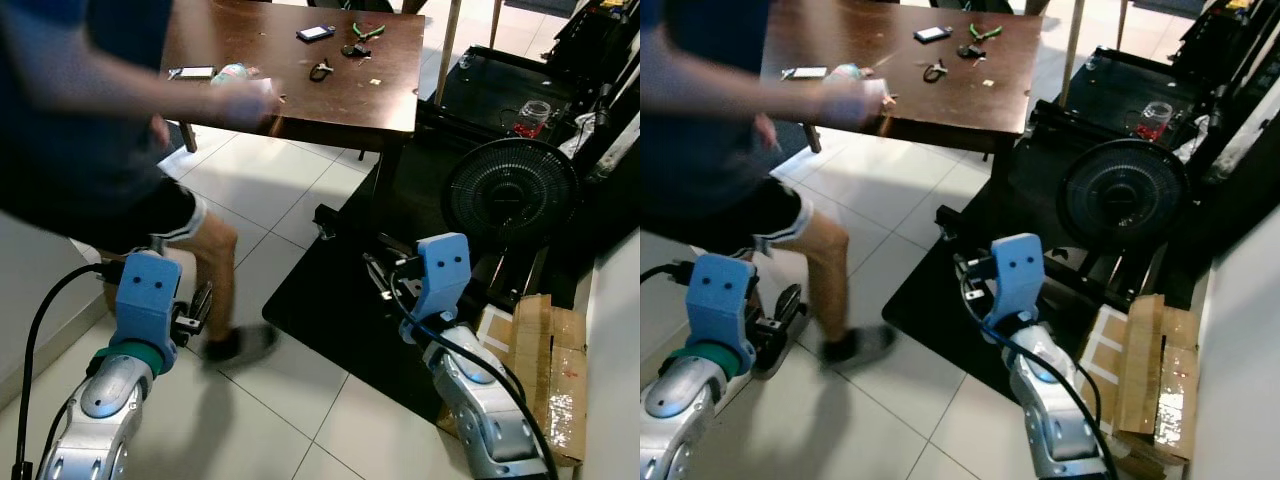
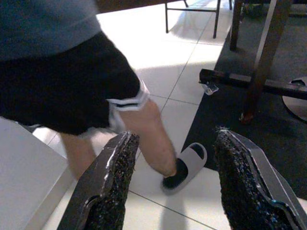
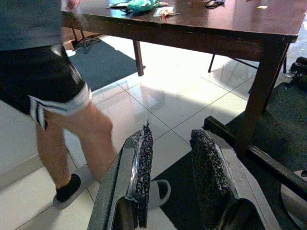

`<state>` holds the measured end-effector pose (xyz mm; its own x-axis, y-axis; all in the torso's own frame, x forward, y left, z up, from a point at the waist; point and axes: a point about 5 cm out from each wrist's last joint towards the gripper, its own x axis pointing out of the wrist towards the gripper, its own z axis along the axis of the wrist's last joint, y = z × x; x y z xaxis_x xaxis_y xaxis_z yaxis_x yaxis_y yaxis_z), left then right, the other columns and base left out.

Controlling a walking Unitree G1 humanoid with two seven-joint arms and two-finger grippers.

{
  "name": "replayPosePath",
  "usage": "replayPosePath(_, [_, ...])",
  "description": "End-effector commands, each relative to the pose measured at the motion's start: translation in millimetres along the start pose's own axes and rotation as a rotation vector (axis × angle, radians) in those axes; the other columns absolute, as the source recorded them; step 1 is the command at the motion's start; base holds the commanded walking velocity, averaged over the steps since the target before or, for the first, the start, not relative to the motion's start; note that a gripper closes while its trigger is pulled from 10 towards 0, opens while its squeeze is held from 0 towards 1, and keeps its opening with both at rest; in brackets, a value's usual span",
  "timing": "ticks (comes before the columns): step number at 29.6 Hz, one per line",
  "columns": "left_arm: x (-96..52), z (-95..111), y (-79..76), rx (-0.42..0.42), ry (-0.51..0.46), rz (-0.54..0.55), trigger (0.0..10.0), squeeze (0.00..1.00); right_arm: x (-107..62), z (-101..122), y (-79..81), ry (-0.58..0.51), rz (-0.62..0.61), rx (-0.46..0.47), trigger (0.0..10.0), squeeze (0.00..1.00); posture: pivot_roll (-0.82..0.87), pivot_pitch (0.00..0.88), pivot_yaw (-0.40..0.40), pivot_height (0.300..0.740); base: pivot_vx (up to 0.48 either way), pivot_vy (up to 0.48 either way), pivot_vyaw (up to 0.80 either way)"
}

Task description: Hang keys on a hook

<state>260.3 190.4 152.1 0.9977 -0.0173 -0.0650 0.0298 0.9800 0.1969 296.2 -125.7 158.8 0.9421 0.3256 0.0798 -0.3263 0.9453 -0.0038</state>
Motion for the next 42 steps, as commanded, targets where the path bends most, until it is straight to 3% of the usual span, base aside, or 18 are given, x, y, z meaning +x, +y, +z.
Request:
replayPosePath(1, [-1.1,-4.2,1.7,-0.001,0.02,0.005,10.0,0.0,-0.7,-3.2,1.1,0.019,0.002,0.004,10.0,0.0,-0.07,0.086,0.103,0.74,0.0,0.0,0.0])
replayPosePath(42, [-0.3,-3.9,2.3,0.004,0.025,0.007,10.0,0.0,0.0,-2.4,1.1,0.018,0.002,0.004,10.0,0.0,-0.07,0.094,0.105,0.74,0.0,0.0,0.0])
